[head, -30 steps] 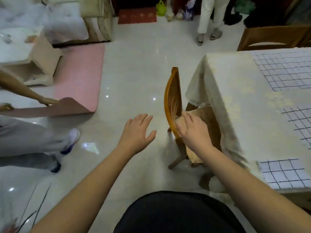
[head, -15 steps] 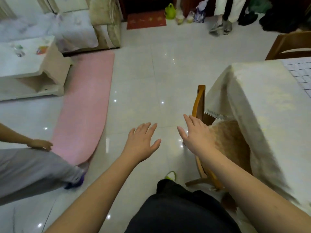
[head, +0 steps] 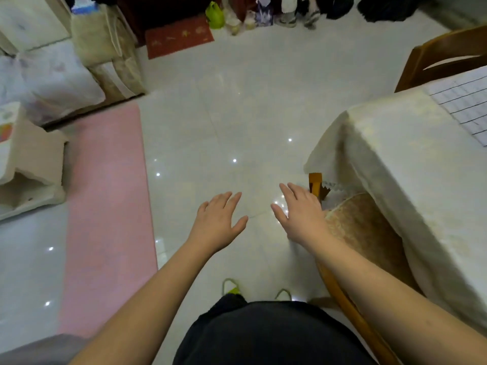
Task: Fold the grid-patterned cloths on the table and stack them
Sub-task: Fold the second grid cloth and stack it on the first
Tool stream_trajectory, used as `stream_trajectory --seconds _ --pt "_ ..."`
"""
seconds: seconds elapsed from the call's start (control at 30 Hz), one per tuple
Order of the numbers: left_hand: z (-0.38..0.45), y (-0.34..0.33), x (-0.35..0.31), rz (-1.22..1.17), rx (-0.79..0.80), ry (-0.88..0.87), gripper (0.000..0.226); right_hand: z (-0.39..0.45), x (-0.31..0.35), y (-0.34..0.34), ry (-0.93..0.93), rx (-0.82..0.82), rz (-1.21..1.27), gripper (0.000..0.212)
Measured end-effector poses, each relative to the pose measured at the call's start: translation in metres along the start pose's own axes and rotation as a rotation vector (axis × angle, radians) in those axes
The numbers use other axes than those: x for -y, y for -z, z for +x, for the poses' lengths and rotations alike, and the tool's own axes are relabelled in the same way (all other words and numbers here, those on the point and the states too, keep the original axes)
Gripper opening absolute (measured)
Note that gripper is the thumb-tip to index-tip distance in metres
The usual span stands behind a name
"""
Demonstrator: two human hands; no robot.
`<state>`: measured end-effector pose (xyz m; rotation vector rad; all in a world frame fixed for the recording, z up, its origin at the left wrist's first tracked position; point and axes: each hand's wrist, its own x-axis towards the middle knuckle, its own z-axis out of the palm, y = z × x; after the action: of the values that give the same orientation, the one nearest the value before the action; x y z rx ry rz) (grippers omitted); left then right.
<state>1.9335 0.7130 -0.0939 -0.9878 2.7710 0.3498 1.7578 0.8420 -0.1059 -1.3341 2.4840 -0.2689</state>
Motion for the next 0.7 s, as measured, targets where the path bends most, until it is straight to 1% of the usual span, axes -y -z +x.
stream_trajectory --seconds 0.1,0.2,0.33,0.43,0.57,0.7 --pt "0.048 0.004 0.021 -0.006 0.019 -0.052 0.068 0.034 0.007 0.0 -0.049 -0.011 -0.002 0.064" --pt "0.099 0.014 0.042 0.005 0.024 -0.124 0.079 0.073 0.017 0.001 -0.103 -0.043 -0.033 0.063" --pt "0.165 0.038 0.079 0.017 0.038 -0.24 0.067 0.133 0.029 0.011 -0.219 -0.062 -0.02 0.061" --pt "0.209 0.063 0.097 0.033 0.032 -0.314 0.065 0.165 0.034 0.02 -0.287 -0.069 -0.008 0.061" --pt "0.272 0.088 0.096 0.053 0.072 -0.434 0.064 0.202 0.03 0.031 -0.377 -0.08 -0.009 0.061" --pt "0.334 0.095 0.076 0.046 0.105 -0.531 0.064 0.234 0.005 0.041 -0.472 -0.095 0.03 0.062"
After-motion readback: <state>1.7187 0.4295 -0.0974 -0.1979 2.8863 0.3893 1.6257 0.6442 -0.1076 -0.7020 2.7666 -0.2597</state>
